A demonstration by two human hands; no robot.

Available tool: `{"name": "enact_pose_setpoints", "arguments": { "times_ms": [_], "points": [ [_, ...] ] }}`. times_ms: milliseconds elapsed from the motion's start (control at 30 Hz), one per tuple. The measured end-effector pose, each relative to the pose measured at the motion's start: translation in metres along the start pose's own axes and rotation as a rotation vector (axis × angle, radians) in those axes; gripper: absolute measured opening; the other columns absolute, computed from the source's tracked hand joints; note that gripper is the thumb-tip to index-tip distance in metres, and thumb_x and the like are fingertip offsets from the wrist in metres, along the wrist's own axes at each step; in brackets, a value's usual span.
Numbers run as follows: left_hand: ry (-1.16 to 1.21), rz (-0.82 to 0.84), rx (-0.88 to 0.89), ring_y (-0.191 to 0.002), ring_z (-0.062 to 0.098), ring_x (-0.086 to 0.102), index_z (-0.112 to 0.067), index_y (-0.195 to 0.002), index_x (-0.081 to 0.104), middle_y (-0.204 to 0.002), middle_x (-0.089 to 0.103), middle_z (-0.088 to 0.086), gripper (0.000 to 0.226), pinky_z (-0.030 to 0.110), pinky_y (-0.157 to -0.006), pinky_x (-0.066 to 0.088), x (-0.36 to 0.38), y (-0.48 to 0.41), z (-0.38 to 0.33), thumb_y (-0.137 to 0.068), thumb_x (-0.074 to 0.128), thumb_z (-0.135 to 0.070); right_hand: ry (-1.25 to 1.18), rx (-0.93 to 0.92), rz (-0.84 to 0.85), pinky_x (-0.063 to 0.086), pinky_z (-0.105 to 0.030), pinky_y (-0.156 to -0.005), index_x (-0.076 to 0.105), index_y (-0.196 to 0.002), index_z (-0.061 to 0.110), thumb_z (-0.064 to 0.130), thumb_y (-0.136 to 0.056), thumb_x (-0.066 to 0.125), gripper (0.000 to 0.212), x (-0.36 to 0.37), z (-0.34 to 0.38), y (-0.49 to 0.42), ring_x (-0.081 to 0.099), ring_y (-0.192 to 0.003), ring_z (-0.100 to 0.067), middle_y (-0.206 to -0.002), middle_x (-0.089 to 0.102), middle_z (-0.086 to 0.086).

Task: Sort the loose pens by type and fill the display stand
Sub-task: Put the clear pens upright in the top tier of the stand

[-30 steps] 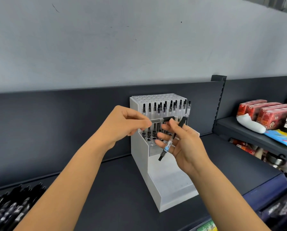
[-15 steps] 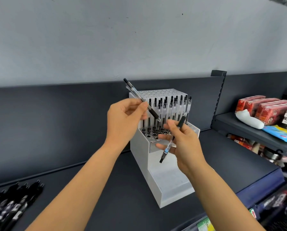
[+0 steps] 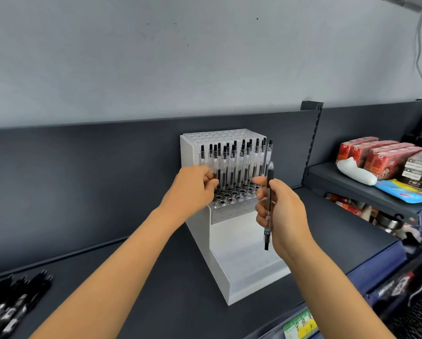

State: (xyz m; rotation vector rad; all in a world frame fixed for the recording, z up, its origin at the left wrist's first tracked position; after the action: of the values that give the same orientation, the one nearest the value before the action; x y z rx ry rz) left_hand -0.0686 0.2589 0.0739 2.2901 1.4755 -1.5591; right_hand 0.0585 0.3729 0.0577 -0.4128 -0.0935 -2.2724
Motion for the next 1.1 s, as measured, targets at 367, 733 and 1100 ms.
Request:
{"name": "enact_pose_setpoints", "arguments": {
  "times_ms": [367,733,1100],
  "points": [
    [-0.284,0.157,-0.087,-0.052,0.013,0.039,-0.013,-0.061,0.037,-0.061,0.043,0.001,0.036,0.024,-0.049,0.037,-0.001,-0.013,-0.020,-0.092,0.057,-0.012,0.078,0.000,0.108,0.060,-0.033,-0.060,0.062,-0.099,0.009,0.011,-0.098,0.051,0.011,0.007,-0.007,0.006,0.061,-0.057,-0.016,-0.083,0.067,-0.008],
    [0.082,0.144,0.479,-0.089,0.007,0.055,-0.037,-0.123,0.058,-0.103,0.057,-0.018,0.048,0.011,-0.075,0.043,-0.034,0.039,-0.021,-0.078,0.074,-0.038,-0.104,0.156,0.149,0.061,-0.033,-0.064,0.060,-0.112,-0.003,0.011,-0.096,0.054,0.022,0.013,0.002,0.003,0.073,-0.075,-0.022,-0.088,0.075,-0.013],
    [0.357,-0.351,0.214,-0.080,0.005,0.066,-0.014,-0.098,0.064,-0.085,0.068,-0.007,0.012,0.025,-0.077,0.055,-0.033,0.028,-0.007,-0.094,0.060,-0.024,0.216,0.025,0.129,0.052,-0.026,-0.049,0.066,-0.103,0.011,0.019,-0.098,0.049,0.020,0.024,0.000,0.012,0.059,-0.052,-0.024,-0.078,0.073,-0.009]
  ]
}}
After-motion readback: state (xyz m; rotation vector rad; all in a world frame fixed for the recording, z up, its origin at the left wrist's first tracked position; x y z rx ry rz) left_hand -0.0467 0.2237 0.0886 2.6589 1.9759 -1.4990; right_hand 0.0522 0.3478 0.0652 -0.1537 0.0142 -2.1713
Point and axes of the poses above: each hand's wrist, its own y-axis away from the middle knuckle, its own x-axis out of the palm, z = x × y, the point moved 2 cm from there along -y, towards the middle knuckle
